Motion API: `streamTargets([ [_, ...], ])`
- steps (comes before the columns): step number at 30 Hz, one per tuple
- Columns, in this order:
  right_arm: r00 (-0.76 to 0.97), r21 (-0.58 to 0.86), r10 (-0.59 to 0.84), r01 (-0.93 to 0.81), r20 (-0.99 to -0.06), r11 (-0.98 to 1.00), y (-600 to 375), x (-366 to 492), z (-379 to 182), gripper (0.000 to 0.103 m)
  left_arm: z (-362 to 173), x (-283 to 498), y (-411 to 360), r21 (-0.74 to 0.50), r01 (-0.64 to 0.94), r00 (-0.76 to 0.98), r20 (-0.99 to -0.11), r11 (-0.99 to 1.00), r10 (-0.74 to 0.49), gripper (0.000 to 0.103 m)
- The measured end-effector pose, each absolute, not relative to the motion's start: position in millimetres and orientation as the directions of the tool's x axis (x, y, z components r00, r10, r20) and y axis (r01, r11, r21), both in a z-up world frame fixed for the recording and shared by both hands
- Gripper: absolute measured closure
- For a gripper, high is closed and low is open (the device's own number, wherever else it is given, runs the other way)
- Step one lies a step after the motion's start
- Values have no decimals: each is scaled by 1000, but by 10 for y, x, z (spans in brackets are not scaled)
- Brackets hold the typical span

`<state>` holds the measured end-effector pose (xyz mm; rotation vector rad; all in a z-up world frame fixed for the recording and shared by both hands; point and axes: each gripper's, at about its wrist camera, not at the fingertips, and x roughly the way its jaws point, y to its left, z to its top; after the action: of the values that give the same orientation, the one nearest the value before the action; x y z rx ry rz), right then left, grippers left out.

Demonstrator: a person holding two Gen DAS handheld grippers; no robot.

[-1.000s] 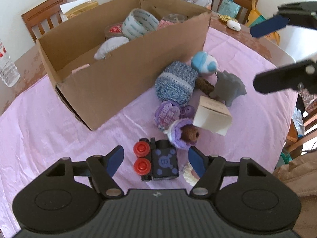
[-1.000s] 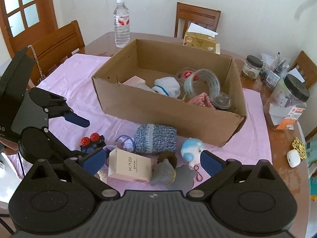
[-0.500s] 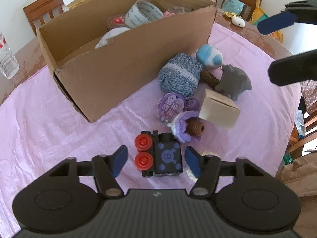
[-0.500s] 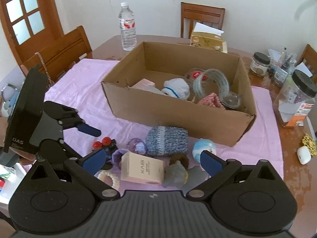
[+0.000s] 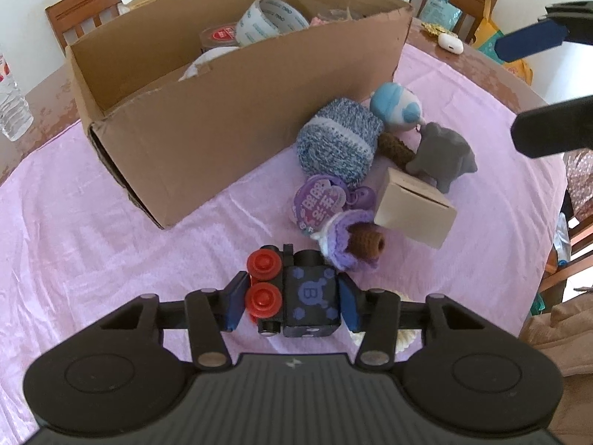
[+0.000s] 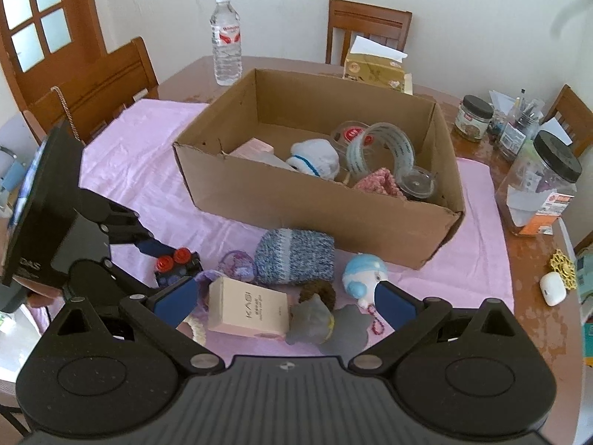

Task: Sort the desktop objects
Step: 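Close the left tool on the black toy block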

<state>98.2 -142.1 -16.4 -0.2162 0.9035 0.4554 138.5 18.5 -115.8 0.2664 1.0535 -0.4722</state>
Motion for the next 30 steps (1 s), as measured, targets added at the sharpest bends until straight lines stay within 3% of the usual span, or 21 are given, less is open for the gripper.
streamTargets([
  [9, 583, 18, 301, -441, -755, 898, -1542, 988, -46, 0, -1162, 1385, 203, -11, 493, 408, -881, 870, -242, 53],
  [15, 734, -158, 167, -351, -658, 923, -1561, 957, 150, 0, -1175, 1378, 187, -7, 490, 406, -883, 872, -236, 53],
  [19, 697, -165, 116, -322, -708, 932, -1640, 1063, 27, 0, -1174, 1374, 184, -4, 491, 406, -884, 871, -233, 53],
  [26, 693, -42, 120, -212, -711, 976, -1864, 1151, 15, 0, -1171, 1373, 185, -4, 490, 405, -884, 872, -232, 53],
  [30, 674, -58, 94, -200, -733, 978, -1857, 1189, -33, 0, -1182, 1373, 190, -6, 482, 408, -884, 876, -230, 53],
])
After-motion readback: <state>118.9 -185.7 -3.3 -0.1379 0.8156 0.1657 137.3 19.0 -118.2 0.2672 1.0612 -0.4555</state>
